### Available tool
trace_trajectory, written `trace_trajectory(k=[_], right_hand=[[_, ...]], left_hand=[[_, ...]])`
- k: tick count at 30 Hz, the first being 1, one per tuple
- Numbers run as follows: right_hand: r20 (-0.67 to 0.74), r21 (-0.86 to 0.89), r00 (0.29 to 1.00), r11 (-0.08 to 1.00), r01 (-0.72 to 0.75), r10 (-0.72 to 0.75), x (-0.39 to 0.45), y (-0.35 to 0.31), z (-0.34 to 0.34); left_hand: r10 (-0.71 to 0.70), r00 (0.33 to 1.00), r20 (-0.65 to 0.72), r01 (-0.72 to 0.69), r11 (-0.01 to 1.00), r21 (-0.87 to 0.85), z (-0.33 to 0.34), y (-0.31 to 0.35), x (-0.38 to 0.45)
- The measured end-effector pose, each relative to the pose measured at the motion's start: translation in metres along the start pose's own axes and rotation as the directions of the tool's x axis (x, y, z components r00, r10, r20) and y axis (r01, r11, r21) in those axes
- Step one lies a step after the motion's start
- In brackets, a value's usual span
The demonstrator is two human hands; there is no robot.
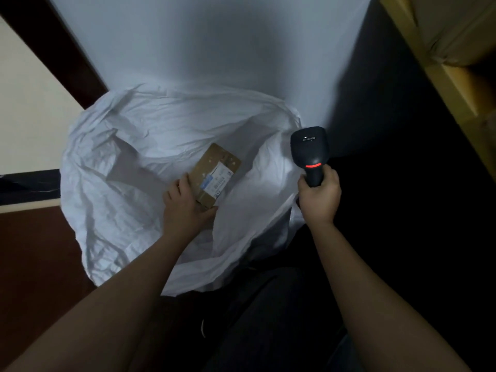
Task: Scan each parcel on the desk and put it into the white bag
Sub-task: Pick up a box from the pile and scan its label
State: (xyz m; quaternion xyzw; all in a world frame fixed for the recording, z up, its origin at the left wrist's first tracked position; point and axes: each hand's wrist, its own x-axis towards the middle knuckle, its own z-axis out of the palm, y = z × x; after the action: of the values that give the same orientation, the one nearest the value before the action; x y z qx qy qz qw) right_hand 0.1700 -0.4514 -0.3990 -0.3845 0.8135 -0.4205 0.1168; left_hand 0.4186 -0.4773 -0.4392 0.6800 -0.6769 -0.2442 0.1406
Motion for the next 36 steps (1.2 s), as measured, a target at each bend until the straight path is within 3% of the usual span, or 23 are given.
trace_trajectory(k=[4, 8, 11, 15, 23, 29, 36], right_hand=[[-0.025, -0.053, 1.000, 0.999, -0.002, 0.001, -0.003, -0.008, -0.019], [-0.011, -0.077, 1.000, 0.997, -0.018, 0.017, -0.003, -0.018, -0.033], [0.040, -0.073, 0.999, 0.997, -0.031, 0.034, -0.007, -0.026, -0.040], [0.118, -0.110, 0.993, 0.994, -0.013, 0.026, -0.021, -0.036, -0.054], [0.106, -0.267, 0.984, 0.949, 0.169, -0.145, -0.042, -0.072, -0.153], [0.020, -0.335, 0.976, 0.918, 0.210, -0.216, -0.084, -0.089, -0.244], [-0.214, -0.307, 0.960, 0.946, 0.107, -0.179, -0.153, -0.097, -0.329]], left_hand=[[-0.007, 0.999, 0.049, 0.006, 1.000, 0.025, -0.011, -0.006, -0.008], [0.083, 0.995, 0.058, -0.088, 0.992, 0.096, -0.017, 0.003, -0.007], [0.102, 0.993, 0.060, -0.102, 0.995, 0.002, -0.027, 0.024, -0.008], [0.255, 0.966, 0.033, -0.250, 0.962, -0.109, -0.037, 0.054, -0.008], [0.397, 0.918, -0.013, -0.374, 0.852, -0.365, -0.062, 0.153, -0.026], [0.635, 0.772, -0.039, -0.586, 0.686, -0.432, -0.083, 0.226, -0.061], [0.809, 0.581, -0.088, -0.738, 0.477, -0.477, -0.094, 0.277, -0.139]])
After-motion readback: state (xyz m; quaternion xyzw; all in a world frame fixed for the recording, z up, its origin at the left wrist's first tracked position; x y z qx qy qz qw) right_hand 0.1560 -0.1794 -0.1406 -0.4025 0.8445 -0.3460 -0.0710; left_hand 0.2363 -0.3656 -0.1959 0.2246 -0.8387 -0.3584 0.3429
